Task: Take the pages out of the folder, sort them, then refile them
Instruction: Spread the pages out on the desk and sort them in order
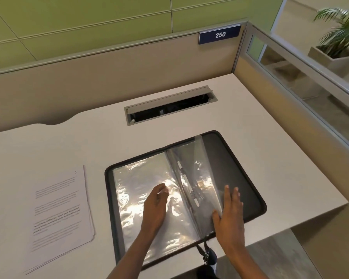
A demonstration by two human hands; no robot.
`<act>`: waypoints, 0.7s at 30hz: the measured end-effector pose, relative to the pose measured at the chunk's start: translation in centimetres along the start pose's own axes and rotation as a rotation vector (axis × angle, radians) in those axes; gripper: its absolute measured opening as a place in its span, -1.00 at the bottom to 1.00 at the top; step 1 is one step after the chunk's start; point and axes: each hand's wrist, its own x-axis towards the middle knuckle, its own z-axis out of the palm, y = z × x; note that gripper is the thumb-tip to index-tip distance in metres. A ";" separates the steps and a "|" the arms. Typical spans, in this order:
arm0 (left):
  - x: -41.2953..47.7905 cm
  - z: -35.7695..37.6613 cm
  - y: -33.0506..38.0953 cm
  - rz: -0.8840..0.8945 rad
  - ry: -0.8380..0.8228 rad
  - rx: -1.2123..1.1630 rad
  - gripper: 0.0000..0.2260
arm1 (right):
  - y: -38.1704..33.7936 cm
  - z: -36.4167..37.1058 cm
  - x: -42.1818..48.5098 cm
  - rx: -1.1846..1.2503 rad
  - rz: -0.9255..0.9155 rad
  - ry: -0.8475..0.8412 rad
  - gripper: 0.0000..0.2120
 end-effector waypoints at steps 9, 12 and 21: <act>-0.2 -4.8 -0.4 -0.261 -0.070 -0.331 -0.63 | -3.0 0.8 -3.2 0.161 -0.233 -0.081 -0.44; -0.2 -5.9 0.0 -0.333 -0.142 -0.395 -0.46 | -4.5 2.3 -4.6 0.206 -0.425 -0.130 -0.43; -2.0 -9.4 -0.7 -0.221 0.163 -0.058 -0.80 | -7.8 5.3 -7.0 -0.165 -0.767 -0.506 -0.07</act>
